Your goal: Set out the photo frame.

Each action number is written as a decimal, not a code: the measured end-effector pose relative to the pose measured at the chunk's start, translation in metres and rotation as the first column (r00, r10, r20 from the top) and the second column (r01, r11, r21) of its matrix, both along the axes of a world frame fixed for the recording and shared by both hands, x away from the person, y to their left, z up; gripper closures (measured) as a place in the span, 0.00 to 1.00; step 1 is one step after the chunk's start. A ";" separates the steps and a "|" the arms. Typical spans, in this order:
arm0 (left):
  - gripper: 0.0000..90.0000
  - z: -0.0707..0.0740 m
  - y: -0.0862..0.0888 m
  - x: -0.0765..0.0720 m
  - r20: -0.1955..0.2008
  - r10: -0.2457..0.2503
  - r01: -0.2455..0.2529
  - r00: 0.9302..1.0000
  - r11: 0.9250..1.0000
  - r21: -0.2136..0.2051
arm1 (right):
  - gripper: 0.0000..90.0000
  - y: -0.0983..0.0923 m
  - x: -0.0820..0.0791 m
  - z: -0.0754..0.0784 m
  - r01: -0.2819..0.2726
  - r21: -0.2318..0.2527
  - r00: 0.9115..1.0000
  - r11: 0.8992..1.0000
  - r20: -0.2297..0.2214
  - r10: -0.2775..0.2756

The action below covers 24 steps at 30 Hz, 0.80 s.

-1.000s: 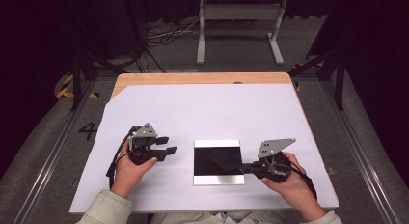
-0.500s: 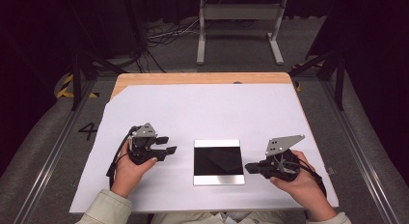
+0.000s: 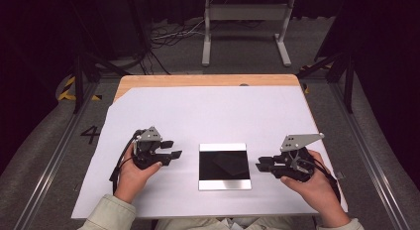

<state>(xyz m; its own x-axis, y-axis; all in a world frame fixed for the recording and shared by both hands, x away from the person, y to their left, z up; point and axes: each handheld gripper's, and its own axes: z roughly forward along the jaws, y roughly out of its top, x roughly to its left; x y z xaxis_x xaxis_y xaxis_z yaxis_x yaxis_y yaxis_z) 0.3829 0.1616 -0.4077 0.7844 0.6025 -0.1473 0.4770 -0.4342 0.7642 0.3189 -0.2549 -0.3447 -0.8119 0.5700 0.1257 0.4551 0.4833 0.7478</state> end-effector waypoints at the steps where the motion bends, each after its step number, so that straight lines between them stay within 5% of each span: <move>1: 0.53 0.000 0.000 0.000 0.001 -0.001 0.001 1.000 1.000 0.002 | 0.77 -0.001 0.001 0.001 0.009 0.002 1.000 1.000 0.005 -0.009; 11: 0.53 0.000 0.000 0.000 0.000 0.003 -0.003 1.000 1.000 0.008 | 0.66 -0.002 0.013 0.004 0.053 0.007 0.999 0.999 -0.003 -0.053; 24: 0.51 -0.002 0.006 0.000 0.010 0.032 -0.033 0.999 0.999 0.024 | 0.63 0.002 0.037 0.008 0.058 -0.048 0.997 0.997 -0.043 -0.060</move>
